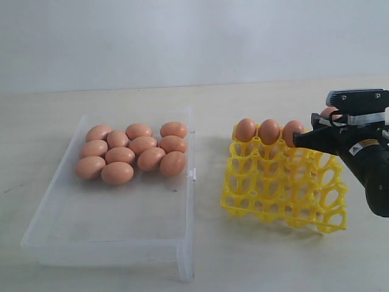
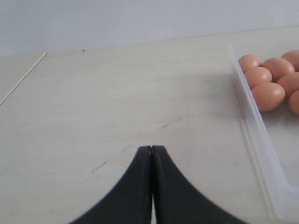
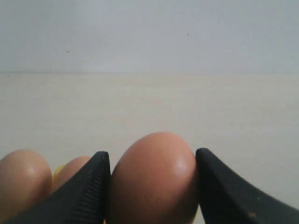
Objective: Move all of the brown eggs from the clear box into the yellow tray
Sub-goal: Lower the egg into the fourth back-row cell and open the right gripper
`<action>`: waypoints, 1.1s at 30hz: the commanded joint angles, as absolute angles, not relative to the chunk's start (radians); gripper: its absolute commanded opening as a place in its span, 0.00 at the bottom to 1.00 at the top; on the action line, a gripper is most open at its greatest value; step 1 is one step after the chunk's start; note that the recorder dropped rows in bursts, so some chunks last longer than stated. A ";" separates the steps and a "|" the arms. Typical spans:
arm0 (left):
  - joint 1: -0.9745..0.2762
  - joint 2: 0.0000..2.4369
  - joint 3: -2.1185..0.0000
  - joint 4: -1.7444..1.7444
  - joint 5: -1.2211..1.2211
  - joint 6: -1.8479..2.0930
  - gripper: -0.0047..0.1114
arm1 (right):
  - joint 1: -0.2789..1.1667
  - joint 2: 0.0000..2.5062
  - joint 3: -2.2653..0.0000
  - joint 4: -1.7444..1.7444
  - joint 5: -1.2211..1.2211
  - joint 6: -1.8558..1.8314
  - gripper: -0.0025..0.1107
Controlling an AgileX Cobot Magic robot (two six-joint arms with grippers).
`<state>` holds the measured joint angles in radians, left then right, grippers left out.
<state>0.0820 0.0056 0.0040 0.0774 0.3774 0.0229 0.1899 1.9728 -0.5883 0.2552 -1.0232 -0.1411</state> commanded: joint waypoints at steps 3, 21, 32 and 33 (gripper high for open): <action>0.076 0.000 0.000 0.071 0.377 0.022 0.04 | 0.184 2.014 -0.597 0.244 -1.066 -0.149 0.02; 0.076 0.000 0.000 0.071 0.377 0.022 0.04 | 0.184 2.067 -0.628 0.242 -1.087 -0.147 0.02; 0.076 0.000 0.000 0.071 0.377 0.022 0.04 | 0.184 2.073 -0.628 0.242 -1.085 -0.147 0.04; 0.076 0.000 0.000 0.071 0.377 0.022 0.04 | 0.184 2.073 -0.628 0.242 -1.085 -0.145 0.06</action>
